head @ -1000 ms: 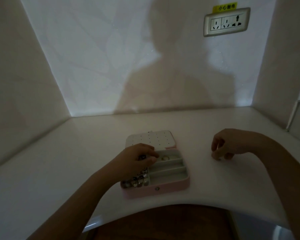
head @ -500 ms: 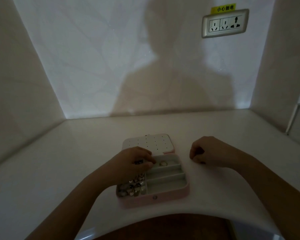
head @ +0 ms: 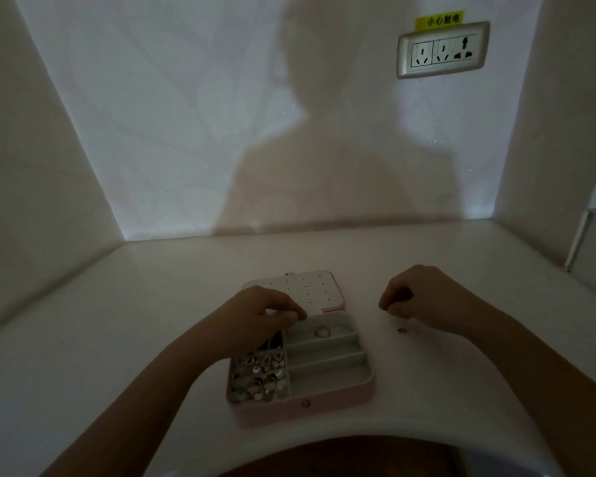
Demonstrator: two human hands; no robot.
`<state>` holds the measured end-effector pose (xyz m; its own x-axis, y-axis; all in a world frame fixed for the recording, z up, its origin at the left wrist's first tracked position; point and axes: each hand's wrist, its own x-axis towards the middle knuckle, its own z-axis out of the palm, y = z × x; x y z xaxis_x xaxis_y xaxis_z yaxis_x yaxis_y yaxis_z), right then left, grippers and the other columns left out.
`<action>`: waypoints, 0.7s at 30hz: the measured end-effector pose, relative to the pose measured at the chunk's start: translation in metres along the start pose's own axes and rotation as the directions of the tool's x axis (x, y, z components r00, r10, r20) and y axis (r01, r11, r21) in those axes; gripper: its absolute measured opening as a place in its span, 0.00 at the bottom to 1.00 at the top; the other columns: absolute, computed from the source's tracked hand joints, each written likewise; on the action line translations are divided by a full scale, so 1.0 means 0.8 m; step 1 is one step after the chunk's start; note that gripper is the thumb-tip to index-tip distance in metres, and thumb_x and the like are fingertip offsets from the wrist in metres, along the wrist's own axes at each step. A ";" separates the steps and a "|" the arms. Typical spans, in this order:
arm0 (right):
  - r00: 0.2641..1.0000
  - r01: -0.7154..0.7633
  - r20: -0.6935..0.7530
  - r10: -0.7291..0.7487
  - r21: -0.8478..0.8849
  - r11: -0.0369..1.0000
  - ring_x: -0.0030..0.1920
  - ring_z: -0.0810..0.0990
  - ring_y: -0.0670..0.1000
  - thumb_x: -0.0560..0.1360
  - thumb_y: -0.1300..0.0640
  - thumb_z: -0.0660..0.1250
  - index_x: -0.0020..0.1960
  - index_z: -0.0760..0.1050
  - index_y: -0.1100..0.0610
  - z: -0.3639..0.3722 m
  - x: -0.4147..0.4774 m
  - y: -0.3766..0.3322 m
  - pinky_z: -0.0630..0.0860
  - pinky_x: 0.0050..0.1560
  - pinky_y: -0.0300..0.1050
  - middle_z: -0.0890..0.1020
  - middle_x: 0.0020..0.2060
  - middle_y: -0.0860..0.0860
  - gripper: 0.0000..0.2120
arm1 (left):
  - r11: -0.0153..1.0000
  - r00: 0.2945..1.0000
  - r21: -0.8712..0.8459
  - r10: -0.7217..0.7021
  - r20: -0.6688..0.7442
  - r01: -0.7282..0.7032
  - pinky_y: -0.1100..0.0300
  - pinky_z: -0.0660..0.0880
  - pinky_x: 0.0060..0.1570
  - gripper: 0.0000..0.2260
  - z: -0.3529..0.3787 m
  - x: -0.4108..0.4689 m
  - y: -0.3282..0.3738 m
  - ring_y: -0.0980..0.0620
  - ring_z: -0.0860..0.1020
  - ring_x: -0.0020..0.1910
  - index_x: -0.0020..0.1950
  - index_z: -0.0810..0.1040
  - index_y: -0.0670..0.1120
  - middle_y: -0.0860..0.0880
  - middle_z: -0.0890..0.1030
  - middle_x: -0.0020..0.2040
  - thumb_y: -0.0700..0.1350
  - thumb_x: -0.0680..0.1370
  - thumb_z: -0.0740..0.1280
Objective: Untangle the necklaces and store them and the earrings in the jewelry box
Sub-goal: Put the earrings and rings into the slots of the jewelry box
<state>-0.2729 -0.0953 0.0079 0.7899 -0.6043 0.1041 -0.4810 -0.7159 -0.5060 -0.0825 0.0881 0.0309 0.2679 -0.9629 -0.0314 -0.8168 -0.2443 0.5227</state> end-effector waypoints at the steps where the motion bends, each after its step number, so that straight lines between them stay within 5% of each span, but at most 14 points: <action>1: 1.000 -0.006 -0.024 0.006 0.027 1.000 0.33 0.76 0.36 0.72 0.63 0.70 0.45 0.83 0.55 -0.001 0.000 0.000 0.70 0.34 0.22 0.79 0.35 0.42 0.06 | 1.000 1.000 0.004 0.004 0.013 -0.004 0.71 0.72 0.45 0.09 -0.001 0.004 0.002 0.60 0.73 0.49 0.55 0.80 0.52 0.57 0.75 0.55 0.47 0.79 0.61; 6: 0.987 0.064 -0.157 -0.015 0.313 0.948 0.29 0.79 0.40 0.69 0.59 0.75 0.37 0.80 0.52 -0.008 -0.003 -0.016 0.73 0.33 0.29 0.82 0.27 0.46 0.05 | 0.995 0.996 -0.060 0.083 -0.038 -0.085 0.71 0.69 0.50 0.06 0.001 0.021 0.019 0.69 0.76 0.47 0.48 0.79 0.60 0.61 0.80 0.49 0.48 0.75 0.67; 12: 0.993 0.117 -0.108 -0.055 0.738 0.664 0.33 0.79 0.44 0.72 0.62 0.69 0.43 0.80 0.61 -0.003 -0.013 -0.044 0.76 0.37 0.33 0.82 0.31 0.49 0.02 | 0.931 0.973 -0.315 0.126 -0.194 -0.184 0.74 0.74 0.43 0.05 0.019 0.035 0.037 0.63 0.81 0.41 0.43 0.83 0.54 0.57 0.84 0.40 0.44 0.71 0.73; 21: 0.991 0.118 -0.067 -0.115 0.838 0.533 0.35 0.79 0.46 0.74 0.64 0.66 0.44 0.79 0.61 0.016 -0.011 -0.049 0.76 0.39 0.35 0.81 0.34 0.52 0.03 | 0.816 0.954 -0.537 0.057 -0.295 -0.214 0.66 0.77 0.39 0.01 0.022 0.038 0.043 0.54 0.82 0.36 0.39 0.82 0.48 0.50 0.84 0.34 0.43 0.69 0.73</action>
<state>-0.2560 -0.0577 0.0162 0.8128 -0.5401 0.2182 0.1554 -0.1599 -0.9748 -0.1116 0.0482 0.0327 0.3599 -0.8986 0.2509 -0.4497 0.0685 0.8906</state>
